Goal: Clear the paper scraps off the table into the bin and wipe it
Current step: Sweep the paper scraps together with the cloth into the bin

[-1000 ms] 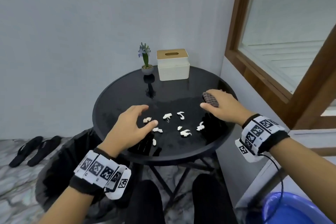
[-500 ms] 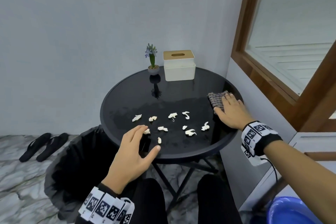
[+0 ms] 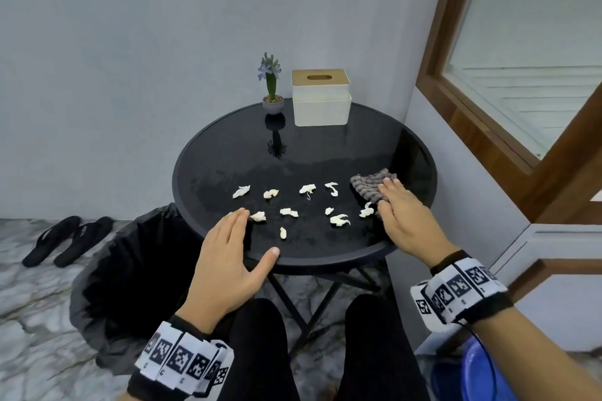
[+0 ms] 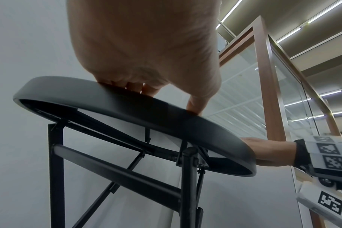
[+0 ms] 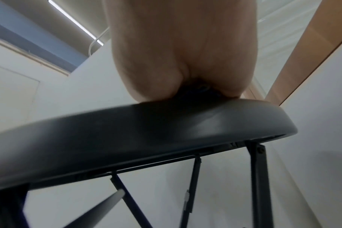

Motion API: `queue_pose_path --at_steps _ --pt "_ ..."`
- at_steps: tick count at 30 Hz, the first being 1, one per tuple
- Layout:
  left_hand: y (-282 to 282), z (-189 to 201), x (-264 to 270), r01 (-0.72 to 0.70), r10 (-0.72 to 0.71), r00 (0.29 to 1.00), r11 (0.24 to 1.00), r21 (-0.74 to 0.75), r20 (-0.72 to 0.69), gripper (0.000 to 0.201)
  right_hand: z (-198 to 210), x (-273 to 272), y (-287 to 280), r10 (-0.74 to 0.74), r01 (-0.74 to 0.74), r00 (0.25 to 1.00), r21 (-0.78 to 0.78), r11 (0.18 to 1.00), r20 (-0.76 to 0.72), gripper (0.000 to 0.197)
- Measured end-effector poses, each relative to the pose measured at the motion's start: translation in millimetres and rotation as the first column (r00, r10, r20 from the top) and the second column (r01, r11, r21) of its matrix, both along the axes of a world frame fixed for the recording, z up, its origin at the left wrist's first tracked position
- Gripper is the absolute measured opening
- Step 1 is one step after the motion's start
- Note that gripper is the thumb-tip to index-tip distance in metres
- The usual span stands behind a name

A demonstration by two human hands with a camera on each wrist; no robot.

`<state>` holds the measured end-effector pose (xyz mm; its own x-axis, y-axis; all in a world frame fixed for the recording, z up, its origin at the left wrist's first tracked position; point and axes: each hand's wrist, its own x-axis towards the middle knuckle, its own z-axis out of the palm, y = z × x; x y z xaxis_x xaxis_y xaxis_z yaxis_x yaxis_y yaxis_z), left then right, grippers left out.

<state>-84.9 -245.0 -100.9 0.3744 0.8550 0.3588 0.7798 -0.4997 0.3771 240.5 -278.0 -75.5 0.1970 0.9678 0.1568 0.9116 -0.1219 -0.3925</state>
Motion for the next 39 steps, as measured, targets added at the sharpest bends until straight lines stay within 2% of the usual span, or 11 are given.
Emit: queue_pose_path --at_steps 6,9,11,13,18,21,25,29,34,39 --pt "2 -3 1 -0.009 0.009 0.999 1.000 0.008 -0.030 0.084 0 -31 -2 0.018 -0.018 1.000 0.045 0.999 -0.005 0.047" --pt "2 -3 2 -0.011 0.011 0.999 1.000 0.012 -0.034 0.083 2 -40 -2 0.047 -0.040 0.984 0.043 0.998 -0.174 0.042" --pt "1 -4 1 -0.014 0.015 1.000 1.000 0.013 -0.027 0.084 12 -37 0 -0.007 0.034 0.944 0.075 0.997 -0.330 0.032" --pt "2 -4 0 -0.018 0.019 0.999 1.000 0.013 -0.026 0.085 26 -24 8 -0.078 0.134 0.910 0.111 0.985 -0.407 0.028" --pt "3 -5 1 -0.012 0.012 1.000 1.000 0.015 -0.025 0.084 51 26 48 -0.174 0.247 0.928 0.195 0.949 -0.330 0.036" --pt "4 -6 1 -0.013 0.014 1.000 1.000 0.014 -0.021 0.083 45 42 65 -0.238 0.266 0.947 0.112 0.957 -0.215 0.037" --pt "4 -7 0 -0.017 0.017 1.000 1.000 0.006 -0.014 0.085 23 37 69 -0.105 0.103 0.994 -0.095 0.990 -0.017 0.033" --pt "3 -6 1 -0.017 0.017 1.000 1.000 0.007 -0.007 0.084 16 27 76 -0.023 0.036 0.994 -0.131 0.991 0.105 0.051" --pt "1 -7 4 -0.013 0.013 1.000 1.000 0.010 0.025 0.082 23 -4 72 0.128 -0.118 0.990 -0.155 0.981 0.056 0.042" --pt "1 -7 3 -0.020 0.019 1.000 1.000 0.002 0.017 0.083 20 -41 72 0.204 -0.201 0.979 -0.144 0.969 0.004 0.044"
